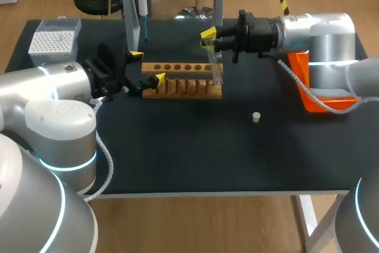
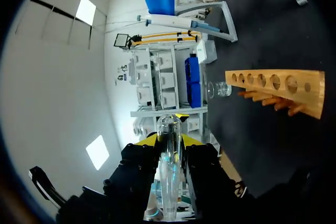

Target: Invert the test tube, pick up the pipette, mount the tip to pipette, aspirate from beaker and dispense into the tube, eject the tip, return the pipette, and cap with the stopper.

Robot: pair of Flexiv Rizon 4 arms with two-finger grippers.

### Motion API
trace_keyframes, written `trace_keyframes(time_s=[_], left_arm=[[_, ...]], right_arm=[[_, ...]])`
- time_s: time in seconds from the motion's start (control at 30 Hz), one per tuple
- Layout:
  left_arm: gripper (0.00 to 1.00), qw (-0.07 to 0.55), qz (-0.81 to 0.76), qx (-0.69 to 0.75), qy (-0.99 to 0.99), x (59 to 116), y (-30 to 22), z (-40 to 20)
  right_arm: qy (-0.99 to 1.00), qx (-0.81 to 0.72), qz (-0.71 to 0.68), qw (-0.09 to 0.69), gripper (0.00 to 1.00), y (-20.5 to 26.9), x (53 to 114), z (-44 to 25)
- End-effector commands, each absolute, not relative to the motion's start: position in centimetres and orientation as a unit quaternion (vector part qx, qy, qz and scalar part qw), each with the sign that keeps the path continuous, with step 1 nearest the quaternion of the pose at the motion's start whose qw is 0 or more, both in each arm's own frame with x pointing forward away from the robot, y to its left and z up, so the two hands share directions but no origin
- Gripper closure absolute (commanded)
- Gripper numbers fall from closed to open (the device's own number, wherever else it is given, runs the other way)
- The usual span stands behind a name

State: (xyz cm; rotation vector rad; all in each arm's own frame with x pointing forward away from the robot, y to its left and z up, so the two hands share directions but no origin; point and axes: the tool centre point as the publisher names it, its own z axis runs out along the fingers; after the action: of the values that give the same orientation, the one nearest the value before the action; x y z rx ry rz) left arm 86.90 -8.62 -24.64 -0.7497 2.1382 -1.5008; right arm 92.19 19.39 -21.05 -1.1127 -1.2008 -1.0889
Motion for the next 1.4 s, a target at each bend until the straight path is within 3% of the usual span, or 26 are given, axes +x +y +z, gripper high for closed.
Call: trace_keyframes(time_s=[0.03, 1.1, 1.2, 1.23, 1.27, 1.4], left_arm=[[0.0, 0.211, -0.542, -0.269, 0.767, 86.9, -8.6, -24.8], [0.0, 0.211, -0.542, -0.269, 0.767, 86.9, -8.6, -24.8], [0.0, 0.391, -0.575, -0.031, 0.718, 84.1, -9.7, -22.7], [0.0, 0.43, -0.522, -0.013, 0.737, 84.6, -9.8, -23.0], [0.0, 0.394, -0.552, -0.036, 0.734, 85.1, -9.7, -22.7], [0.0, 0.394, -0.552, -0.036, 0.734, 85.1, -9.7, -22.7]], right_arm=[[-0.536, -0.448, -0.469, 0.541, 1.0, 19.4, 92.4, -20.9], [-0.551, -0.46, -0.479, 0.505, 1.0, 18.9, 92.2, -20.7], [-0.551, -0.46, -0.479, 0.505, 1.0, 18.9, 92.2, -20.7], [-0.551, -0.46, -0.479, 0.505, 1.0, 18.9, 92.2, -20.7], [-0.551, -0.46, -0.479, 0.505, 1.0, 18.9, 92.2, -20.7], [-0.551, -0.46, -0.479, 0.505, 1.0, 18.9, 92.2, -20.7]])
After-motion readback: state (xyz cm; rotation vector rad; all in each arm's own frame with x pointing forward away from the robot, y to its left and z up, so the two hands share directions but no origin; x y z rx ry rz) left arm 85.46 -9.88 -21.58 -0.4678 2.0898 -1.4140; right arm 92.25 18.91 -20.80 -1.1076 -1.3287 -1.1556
